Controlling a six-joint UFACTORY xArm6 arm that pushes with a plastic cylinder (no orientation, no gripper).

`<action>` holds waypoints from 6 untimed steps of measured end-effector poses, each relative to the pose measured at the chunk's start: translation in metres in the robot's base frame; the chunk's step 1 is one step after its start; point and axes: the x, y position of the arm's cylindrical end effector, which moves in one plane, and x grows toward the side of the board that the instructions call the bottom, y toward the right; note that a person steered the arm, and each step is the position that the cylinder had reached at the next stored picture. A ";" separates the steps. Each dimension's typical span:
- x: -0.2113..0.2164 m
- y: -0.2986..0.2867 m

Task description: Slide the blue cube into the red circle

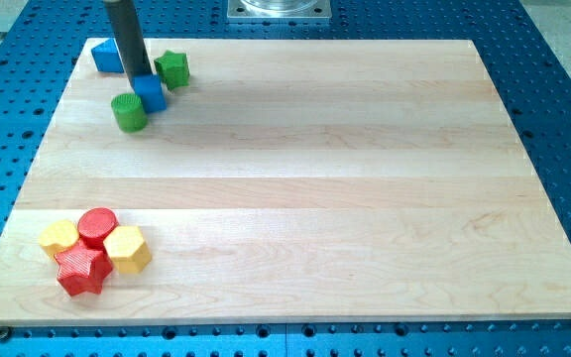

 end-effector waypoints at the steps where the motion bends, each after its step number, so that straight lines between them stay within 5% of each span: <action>1: 0.066 0.009; 2: 0.091 0.037; 3: 0.068 0.018; 4: 0.047 0.057; 6: 0.111 0.095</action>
